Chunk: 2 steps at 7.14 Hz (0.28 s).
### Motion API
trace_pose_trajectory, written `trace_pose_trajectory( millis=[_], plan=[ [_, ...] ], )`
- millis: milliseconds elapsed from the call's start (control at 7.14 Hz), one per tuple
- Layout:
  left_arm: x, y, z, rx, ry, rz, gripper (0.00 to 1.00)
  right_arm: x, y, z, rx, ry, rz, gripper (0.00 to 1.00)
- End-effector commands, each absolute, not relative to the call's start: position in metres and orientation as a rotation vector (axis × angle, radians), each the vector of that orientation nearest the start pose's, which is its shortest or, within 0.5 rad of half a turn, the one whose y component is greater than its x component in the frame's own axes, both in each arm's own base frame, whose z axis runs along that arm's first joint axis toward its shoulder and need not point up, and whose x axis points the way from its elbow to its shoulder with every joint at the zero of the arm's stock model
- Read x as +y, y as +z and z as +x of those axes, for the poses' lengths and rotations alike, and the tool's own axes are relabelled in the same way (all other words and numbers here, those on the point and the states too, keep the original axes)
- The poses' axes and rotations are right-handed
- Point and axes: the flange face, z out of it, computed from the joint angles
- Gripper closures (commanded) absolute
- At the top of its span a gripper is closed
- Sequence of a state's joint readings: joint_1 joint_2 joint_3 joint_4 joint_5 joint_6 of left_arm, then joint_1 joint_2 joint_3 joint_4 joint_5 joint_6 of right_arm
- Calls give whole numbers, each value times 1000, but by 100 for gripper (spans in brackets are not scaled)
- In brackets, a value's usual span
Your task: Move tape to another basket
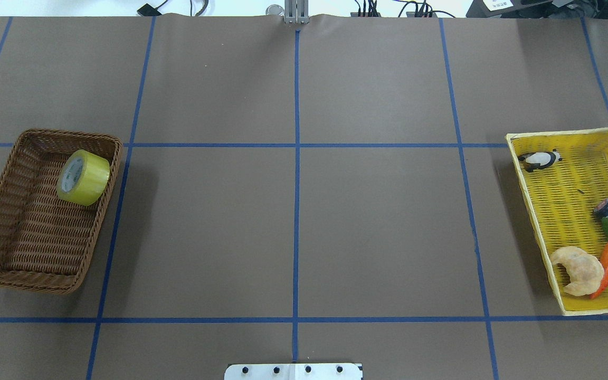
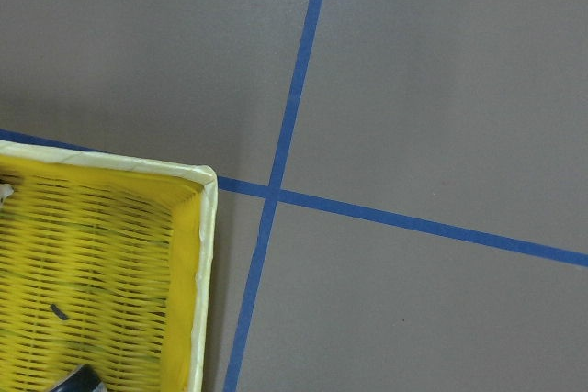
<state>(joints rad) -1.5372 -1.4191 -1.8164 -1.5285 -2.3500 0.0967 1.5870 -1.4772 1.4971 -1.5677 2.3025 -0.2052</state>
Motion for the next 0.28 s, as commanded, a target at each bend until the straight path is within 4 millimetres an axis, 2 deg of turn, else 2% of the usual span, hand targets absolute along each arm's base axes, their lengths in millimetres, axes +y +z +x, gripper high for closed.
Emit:
trace_pose_trajectory(
  millis=[0, 140],
  plan=[
    [-431, 612, -49, 778, 143, 73, 2, -532, 650, 74, -726, -189, 101, 0],
    [-432, 611, -49, 778, 145, 75, 2, -533, 650, 72, -726, -193, 99, 0]
  ],
)
